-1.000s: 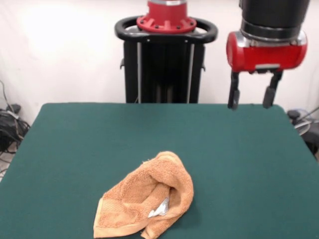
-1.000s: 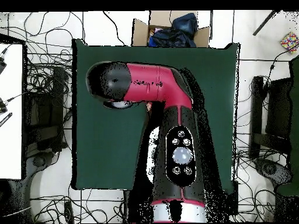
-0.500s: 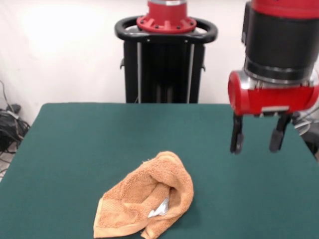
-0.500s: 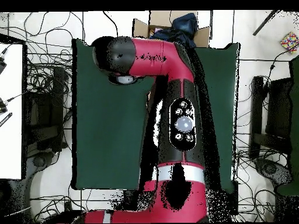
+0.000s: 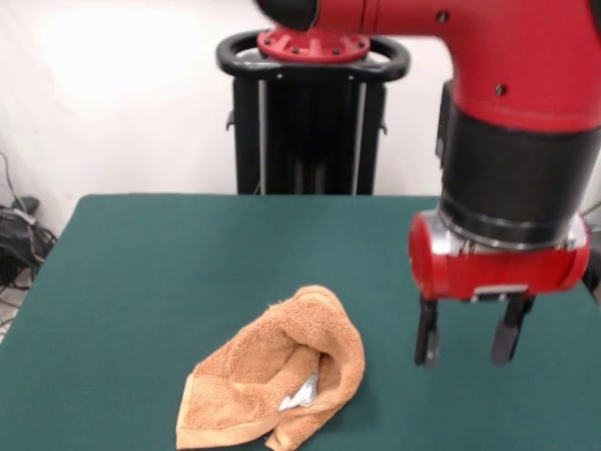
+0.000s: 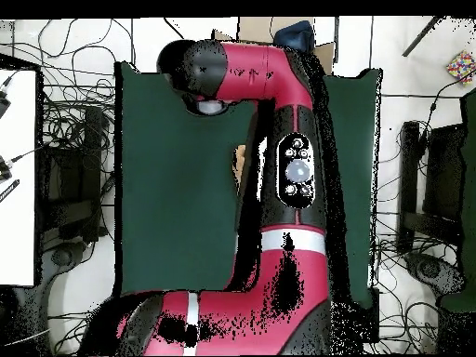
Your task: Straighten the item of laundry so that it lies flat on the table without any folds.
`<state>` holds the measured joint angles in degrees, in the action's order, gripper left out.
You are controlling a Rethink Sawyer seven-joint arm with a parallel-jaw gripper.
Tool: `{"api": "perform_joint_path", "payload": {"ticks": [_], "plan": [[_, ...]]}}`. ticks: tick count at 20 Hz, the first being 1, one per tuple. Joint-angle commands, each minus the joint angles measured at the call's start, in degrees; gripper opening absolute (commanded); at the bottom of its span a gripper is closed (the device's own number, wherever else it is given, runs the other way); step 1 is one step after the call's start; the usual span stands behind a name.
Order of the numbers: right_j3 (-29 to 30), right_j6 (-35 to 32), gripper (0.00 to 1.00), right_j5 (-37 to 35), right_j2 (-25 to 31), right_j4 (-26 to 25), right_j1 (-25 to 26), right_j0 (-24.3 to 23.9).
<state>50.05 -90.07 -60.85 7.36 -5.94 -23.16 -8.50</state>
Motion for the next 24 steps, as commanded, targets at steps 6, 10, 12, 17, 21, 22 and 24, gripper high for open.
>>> {"api": "perform_joint_path", "payload": {"ticks": [6,10,12,17,21,22,24], "plan": [[-7.82,14.87,1.0,-8.04,7.36,-3.88,6.49,-2.73],[-13.23,16.9,1.0,-11.14,8.32,-4.69,9.17,-3.12],[-14.71,17.67,1.0,-11.94,8.64,-4.98,9.81,-3.37],[-16.54,19.35,1.0,-12.59,8.79,-5.08,10.95,-3.79],[-18.2,20.7,1.0,-13.27,8.76,-4.97,12.05,-4.11],[-18.52,20.94,1.0,-13.37,8.68,-4.89,12.26,-4.19],[-19.04,21.37,1.0,-13.58,8.46,-4.7,12.54,-4.28]]}}
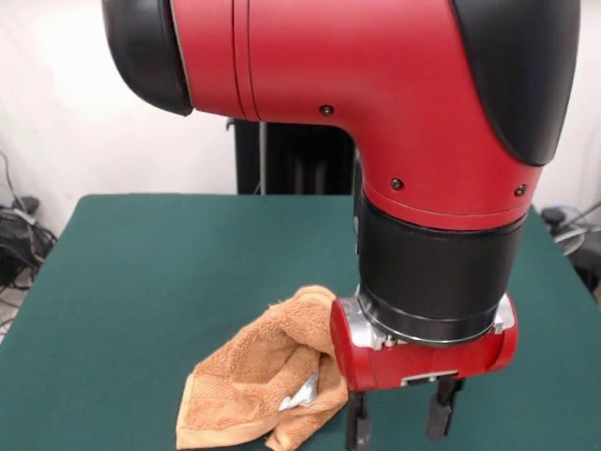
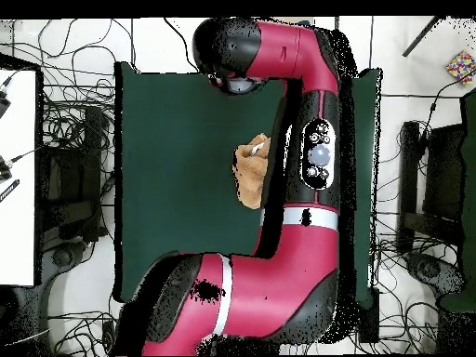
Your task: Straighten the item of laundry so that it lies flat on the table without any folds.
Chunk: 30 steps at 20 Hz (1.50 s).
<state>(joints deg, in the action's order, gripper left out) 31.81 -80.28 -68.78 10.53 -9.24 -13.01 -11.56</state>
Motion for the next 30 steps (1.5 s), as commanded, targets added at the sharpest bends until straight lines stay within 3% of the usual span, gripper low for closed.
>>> {"api": "perform_joint_path", "payload": {"ticks": [1,6,11,19,30], "plan": [[-0.39,11.88,1.0,-5.45,5.05,-1.2,2.16,-1.35],[-1.67,14.67,1.0,-6.76,4.78,-0.97,2.59,-2.34],[-7.58,17.22,1.0,-10.62,5.51,-2.0,5.22,-2.53],[-9.92,18.91,1.0,-12.25,4.95,-1.91,6.07,-2.96],[-0.55,16.25,1.0,-5.52,2.6,-0.2,2.2,-3.29]]}}
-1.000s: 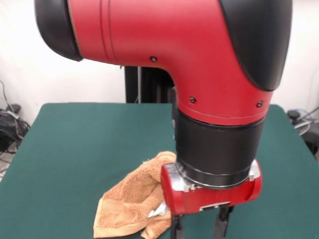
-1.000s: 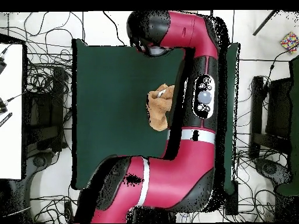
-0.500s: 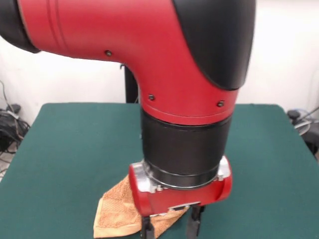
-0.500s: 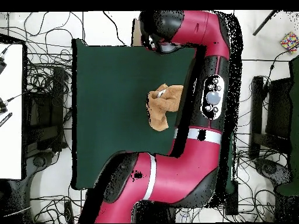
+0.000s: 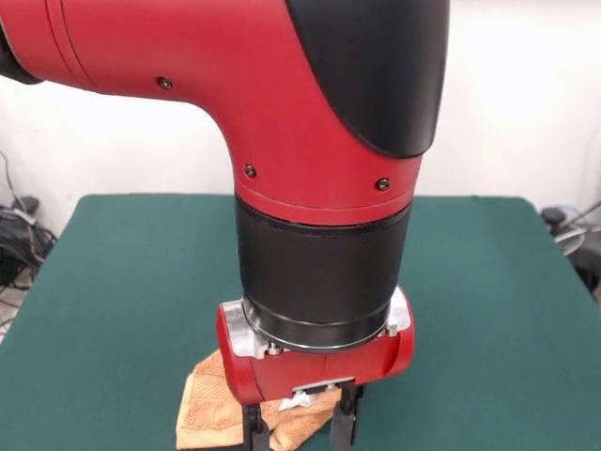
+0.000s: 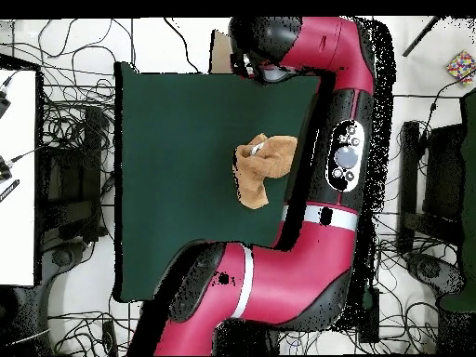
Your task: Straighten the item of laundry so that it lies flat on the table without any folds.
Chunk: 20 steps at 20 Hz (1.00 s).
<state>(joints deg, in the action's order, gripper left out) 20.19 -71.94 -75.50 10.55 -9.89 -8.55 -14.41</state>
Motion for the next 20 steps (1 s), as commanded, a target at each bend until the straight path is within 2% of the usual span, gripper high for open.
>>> {"api": "perform_joint_path", "payload": {"ticks": [1,5,7,16,20], "plan": [[12.27,7.65,1.0,2.14,2.41,0.51,-2.65,-0.57],[13.33,7.29,1.0,2.77,2.25,0.24,-3.15,-0.97],[11.91,8.34,1.0,1.53,2.51,-0.13,-2.89,-1.34],[-2.68,13.15,1.0,-8.72,5.1,-3.41,2.14,-1.57],[-5.28,14.17,1.0,-9.74,5.93,-4.19,3.66,-1.7]]}}
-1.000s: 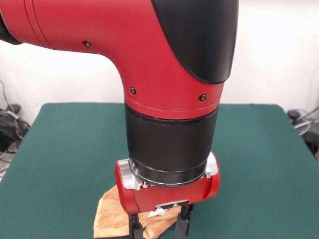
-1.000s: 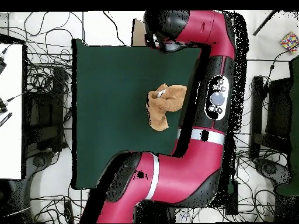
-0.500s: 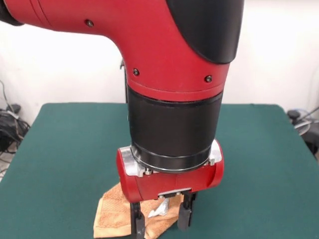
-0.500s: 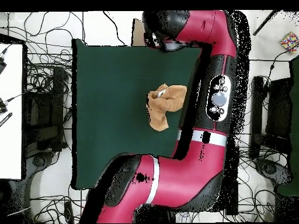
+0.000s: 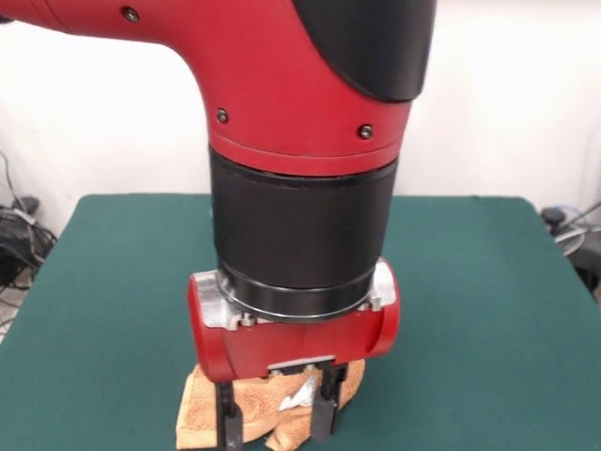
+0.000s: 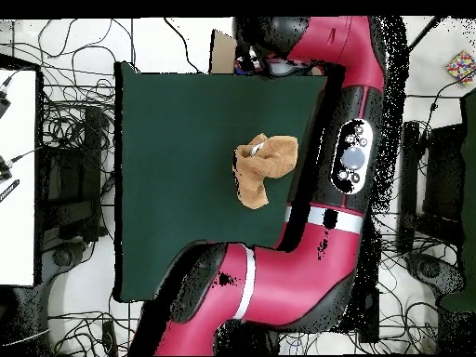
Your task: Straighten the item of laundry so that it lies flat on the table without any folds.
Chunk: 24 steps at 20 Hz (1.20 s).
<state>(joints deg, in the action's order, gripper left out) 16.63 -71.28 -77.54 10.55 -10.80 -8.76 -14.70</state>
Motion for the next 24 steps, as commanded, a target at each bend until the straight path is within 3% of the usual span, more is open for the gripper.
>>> {"api": "perform_joint_path", "payload": {"ticks": [1,14,24], "plan": [[-1.3,13.66,1.0,-7.33,5.64,-2.99,3.78,-1.58],[4.14,13.23,1.0,-2.73,3.02,-0.3,2.33,-2.46],[2.24,15.33,1.0,-4.9,3.23,-1.06,2.48,-2.71]]}}
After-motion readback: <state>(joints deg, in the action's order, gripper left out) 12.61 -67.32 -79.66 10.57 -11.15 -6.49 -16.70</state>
